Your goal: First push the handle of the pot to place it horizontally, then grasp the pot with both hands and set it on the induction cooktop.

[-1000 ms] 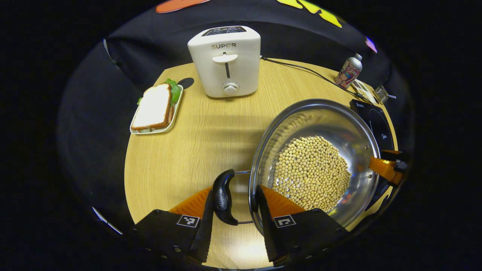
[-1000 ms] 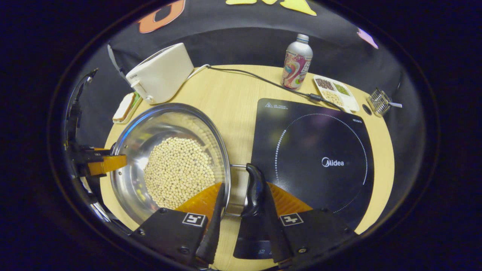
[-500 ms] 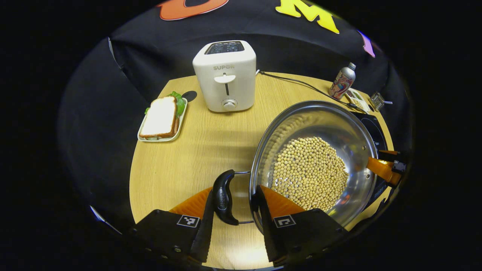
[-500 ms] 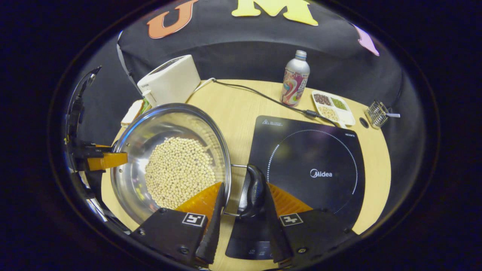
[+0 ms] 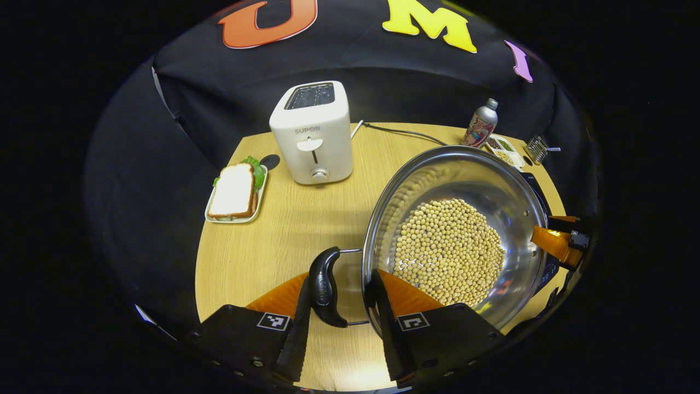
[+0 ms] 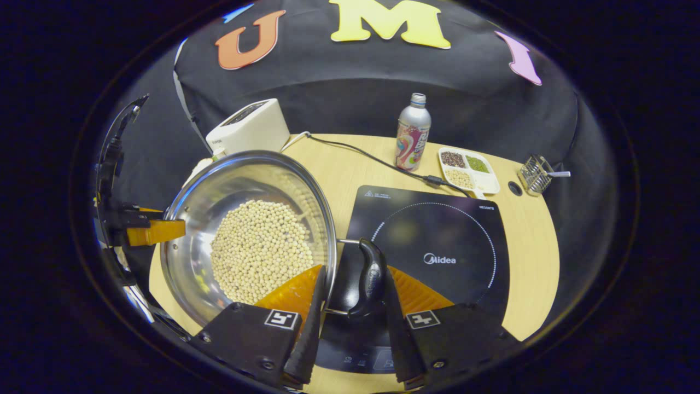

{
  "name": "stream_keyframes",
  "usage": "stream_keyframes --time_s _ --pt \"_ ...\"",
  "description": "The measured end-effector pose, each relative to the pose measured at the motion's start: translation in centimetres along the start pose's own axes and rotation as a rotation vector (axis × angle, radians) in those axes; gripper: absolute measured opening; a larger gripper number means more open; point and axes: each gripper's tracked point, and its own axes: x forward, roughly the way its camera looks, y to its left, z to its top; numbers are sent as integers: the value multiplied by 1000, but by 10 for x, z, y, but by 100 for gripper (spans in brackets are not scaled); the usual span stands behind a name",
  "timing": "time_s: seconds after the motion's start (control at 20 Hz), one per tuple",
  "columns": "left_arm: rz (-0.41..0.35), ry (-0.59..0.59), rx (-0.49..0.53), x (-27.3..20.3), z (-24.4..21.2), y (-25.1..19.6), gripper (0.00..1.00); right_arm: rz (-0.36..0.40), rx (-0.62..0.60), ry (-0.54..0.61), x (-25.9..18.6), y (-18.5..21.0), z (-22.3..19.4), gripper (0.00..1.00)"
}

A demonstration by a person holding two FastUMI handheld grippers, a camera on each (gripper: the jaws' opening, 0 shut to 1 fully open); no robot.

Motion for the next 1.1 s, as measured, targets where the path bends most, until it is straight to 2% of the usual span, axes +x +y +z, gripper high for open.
stream_keyframes --time_s 0.2,0.25,0.3,0.35,0.4,0.45,0.5,0.55,0.85,1.1 --pt "-30 -6 18 3 2 -2 57 -19 22 -18 -11 -24 0 55" --pt "-38 -10 20 5 3 -3 61 -26 25 -24 -13 -32 1 58" --pt "-45 -8 25 7 2 -2 57 -34 29 -29 -16 -39 2 58" --pt "-52 -12 30 10 1 -3 56 -41 35 -36 -19 -47 1 55" --pt "-58 -13 35 13 -1 -4 56 -47 40 -39 -21 -55 1 58" --pt "-66 -12 41 15 1 -3 57 -53 47 -41 -23 -63 0 55" --pt "-73 -13 46 14 3 -4 61 -58 57 -42 -24 -70 -1 55" --pt "-80 -11 51 14 4 -5 57 -64 66 -40 -26 -77 -4 55" --pt "-115 -8 83 15 8 -4 57 -103 104 -51 -38 -124 -15 58" --pt "-120 -4 99 14 11 -2 57 -107 126 -50 -44 -162 -25 58"
